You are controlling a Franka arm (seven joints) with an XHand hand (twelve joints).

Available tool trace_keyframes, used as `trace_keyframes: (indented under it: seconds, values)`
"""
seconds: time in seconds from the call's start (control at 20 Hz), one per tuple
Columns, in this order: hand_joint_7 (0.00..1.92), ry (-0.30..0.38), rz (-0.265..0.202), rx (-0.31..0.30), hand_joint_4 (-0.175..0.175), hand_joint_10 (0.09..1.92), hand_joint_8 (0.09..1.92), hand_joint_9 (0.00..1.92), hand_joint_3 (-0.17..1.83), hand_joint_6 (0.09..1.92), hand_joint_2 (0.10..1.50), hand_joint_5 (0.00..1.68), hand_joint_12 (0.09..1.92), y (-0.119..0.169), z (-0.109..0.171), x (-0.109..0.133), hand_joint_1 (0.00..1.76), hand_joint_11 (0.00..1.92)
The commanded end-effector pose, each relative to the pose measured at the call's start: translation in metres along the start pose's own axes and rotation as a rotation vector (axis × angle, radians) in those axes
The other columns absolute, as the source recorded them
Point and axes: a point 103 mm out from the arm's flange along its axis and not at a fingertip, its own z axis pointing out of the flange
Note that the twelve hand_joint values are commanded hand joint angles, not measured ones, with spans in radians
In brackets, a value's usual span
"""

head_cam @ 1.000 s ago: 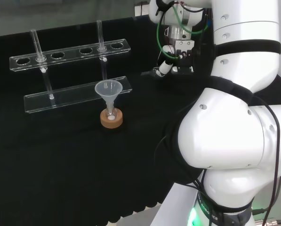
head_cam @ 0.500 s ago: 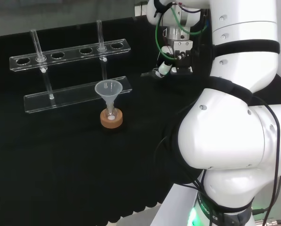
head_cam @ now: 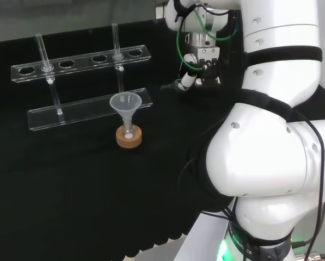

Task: Put the weighing funnel back on the table.

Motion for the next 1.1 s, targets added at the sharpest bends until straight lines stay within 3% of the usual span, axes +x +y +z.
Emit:
trace_keyframes:
  seconds: [0.05,0.3,0.45,0.6,0.75,1.1]
  values:
    - [0.42,-0.013,-0.003,-0.001,0.175,0.26,0.75,0.96,0.27,0.48,0.84,1.31,0.96,-0.002,-0.002,-0.004,1.12,0.90]
    - [0.38,-0.046,-0.001,0.001,0.175,0.34,0.76,0.87,0.06,0.65,0.98,1.19,1.03,-0.004,-0.002,0.003,1.09,0.81]
    - [0.36,-0.051,-0.003,0.001,0.084,0.38,0.75,0.83,-0.01,0.60,0.93,1.03,1.04,-0.006,-0.004,0.003,1.05,0.77]
    - [0.34,-0.057,-0.001,0.009,0.048,0.42,0.73,0.78,-0.04,0.62,0.91,0.88,1.07,-0.008,-0.006,0.004,1.04,0.72]
    - [0.31,-0.065,-0.004,0.012,0.035,0.46,0.72,0.72,-0.08,0.66,0.92,0.76,1.11,-0.010,-0.007,0.005,1.03,0.66]
    - [0.29,-0.065,-0.008,0.022,0.027,0.50,0.71,0.67,-0.17,0.68,0.94,0.67,1.14,-0.014,-0.007,0.007,1.02,0.61]
